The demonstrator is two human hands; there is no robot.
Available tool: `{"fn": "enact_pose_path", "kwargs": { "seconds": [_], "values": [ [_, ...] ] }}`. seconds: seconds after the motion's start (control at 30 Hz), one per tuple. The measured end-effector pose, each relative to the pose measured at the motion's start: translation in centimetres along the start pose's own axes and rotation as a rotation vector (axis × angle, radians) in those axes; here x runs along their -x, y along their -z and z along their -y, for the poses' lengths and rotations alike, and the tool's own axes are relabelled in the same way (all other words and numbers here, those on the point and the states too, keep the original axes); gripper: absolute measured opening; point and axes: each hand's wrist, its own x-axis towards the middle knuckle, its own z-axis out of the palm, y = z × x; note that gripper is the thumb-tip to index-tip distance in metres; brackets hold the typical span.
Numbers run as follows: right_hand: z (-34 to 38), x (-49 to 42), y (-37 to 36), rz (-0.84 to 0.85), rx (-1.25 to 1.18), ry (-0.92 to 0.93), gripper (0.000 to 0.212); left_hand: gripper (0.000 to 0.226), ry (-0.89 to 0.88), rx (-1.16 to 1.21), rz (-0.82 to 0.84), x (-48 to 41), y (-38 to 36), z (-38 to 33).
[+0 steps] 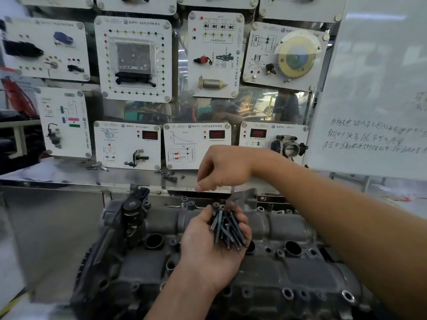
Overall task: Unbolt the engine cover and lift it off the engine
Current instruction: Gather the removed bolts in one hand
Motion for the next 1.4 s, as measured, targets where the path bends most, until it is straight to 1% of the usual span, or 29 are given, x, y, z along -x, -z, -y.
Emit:
{"fn": "enact_pose_path", "kwargs": {
  "seconds": [0.07, 0.23, 0.3, 0.37, 0.43, 0.53, 0.6, 0.67, 0.73, 0.8, 0.87, 0.93, 1.0, 1.1, 1.17, 1.2, 1.33, 1.4],
  "values": [
    [0.2, -1.9, -0.8, -0.020, 0.033, -0.019, 0.021, 0.045, 0.002, 0.011, 0.003, 0.0, 0.0, 0.0],
    [1.4, -5.5, -3.8, 0.134, 0.231, -0.050, 0.029, 0.045, -0.020, -0.008, 0.005, 0.0, 0.0, -0.1],
    [1.7, -6.2, -4.2, 0.127, 0.294, -0.016, 0.030, 0.045, -0.026, -0.010, 0.005, 0.0, 0.0, -0.1],
    [2.3, -6.4, -4.2, 0.105, 0.359, 0.024, 0.025, 0.046, -0.026, -0.010, -0.003, 0.0, -0.1, -0.1],
    [2.9, -6.0, -3.5, 0.045, 0.390, 0.052, 0.020, 0.047, -0.018, -0.005, -0.005, -0.1, -0.1, -0.2],
    [3.6, -4.2, -0.1, -0.086, 0.316, 0.077, 0.019, 0.048, -0.004, 0.002, -0.004, -0.2, 0.0, -0.2],
    [3.7, -1.9, 2.7, -0.118, 0.231, 0.100, 0.023, 0.049, -0.012, 0.000, 0.000, -0.3, 0.1, -0.1],
    [3.4, 0.7, 4.4, -0.081, 0.094, 0.107, 0.030, 0.048, -0.020, -0.006, 0.013, -0.3, 0.2, -0.1],
    [2.9, 3.0, 4.3, 0.005, -0.017, 0.086, 0.034, 0.047, -0.021, -0.021, 0.021, -0.3, 0.2, 0.0],
    [1.9, 4.7, 2.4, 0.062, 0.009, 0.036, 0.034, 0.046, -0.001, -0.047, 0.025, -0.3, 0.1, 0.0],
    [0.8, 5.9, 0.2, 0.068, 0.066, -0.025, 0.034, 0.050, 0.004, -0.054, 0.036, -0.3, 0.0, 0.1],
    [-0.2, 6.8, -1.4, -0.007, 0.063, -0.080, 0.033, 0.053, -0.008, -0.063, 0.037, -0.4, -0.3, 0.6],
    [-0.9, 8.1, -1.9, -0.129, 0.002, -0.144, 0.031, 0.047, -0.002, -0.056, 0.018, -0.4, -0.7, 1.2],
    [-1.5, 11.0, -1.7, -0.379, -0.112, -0.212, 0.037, 0.039, 0.032, -0.048, 0.003, -0.3, -1.6, 2.8],
    [-1.3, 13.8, -1.8, -0.544, -0.143, -0.201, 0.040, 0.035, 0.071, -0.072, 0.027, -0.2, -2.4, 4.5],
    [-1.2, 15.4, -2.0, -0.600, -0.172, -0.196, 0.039, 0.033, 0.089, -0.100, 0.047, -0.3, -2.9, 5.6],
    [-2.0, 22.3, -4.3, -0.731, -0.219, -0.240, 0.029, 0.035, 0.096, -0.314, 0.174, -0.8, -5.4, 13.2],
    [-3.3, 26.3, -6.0, -0.753, -0.169, -0.294, 0.033, 0.033, 0.136, -0.331, 0.251, -1.2, -6.1, 18.1]
  ]
}}
